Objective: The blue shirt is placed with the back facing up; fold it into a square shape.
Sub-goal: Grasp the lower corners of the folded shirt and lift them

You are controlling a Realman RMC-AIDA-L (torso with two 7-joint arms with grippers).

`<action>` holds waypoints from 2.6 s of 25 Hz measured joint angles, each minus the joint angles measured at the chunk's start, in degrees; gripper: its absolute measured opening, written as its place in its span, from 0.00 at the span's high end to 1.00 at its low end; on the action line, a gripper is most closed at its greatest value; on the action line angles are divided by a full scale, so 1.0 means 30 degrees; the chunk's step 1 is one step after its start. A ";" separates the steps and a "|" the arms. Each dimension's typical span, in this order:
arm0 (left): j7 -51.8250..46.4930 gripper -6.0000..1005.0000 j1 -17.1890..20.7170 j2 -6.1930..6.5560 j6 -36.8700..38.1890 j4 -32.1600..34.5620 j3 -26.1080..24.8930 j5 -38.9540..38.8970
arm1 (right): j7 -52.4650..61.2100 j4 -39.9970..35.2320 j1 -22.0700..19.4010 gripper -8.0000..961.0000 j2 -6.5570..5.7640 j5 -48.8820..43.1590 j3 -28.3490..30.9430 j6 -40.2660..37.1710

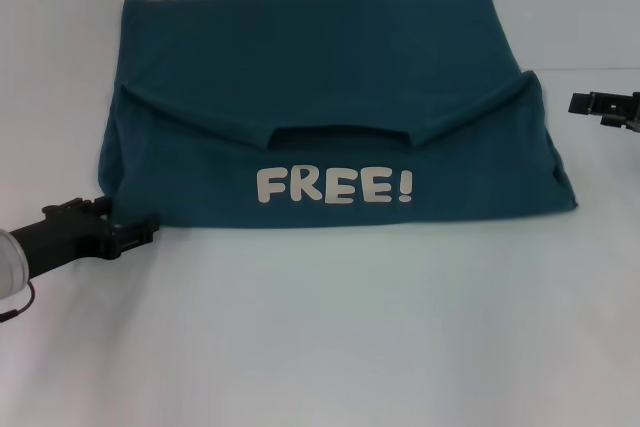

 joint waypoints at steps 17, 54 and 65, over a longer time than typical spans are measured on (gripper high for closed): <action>-0.0021 0.30 -0.0086 0.0024 -0.0329 0.0476 0.0540 -0.0011 | -0.0050 0.0001 -0.0038 0.22 0.0024 -0.0003 0.0344 0.0201; -0.1656 0.99 -0.0190 0.0237 0.0248 0.1211 0.0862 0.1596 | 0.0781 -0.0100 -0.0049 0.28 -0.0374 -0.2832 0.0220 -0.0731; -0.1711 0.99 -0.0131 0.0234 0.0740 0.1472 0.0783 0.1640 | 0.0672 -0.0002 0.0016 0.30 0.0065 -0.2896 -0.0681 -0.0289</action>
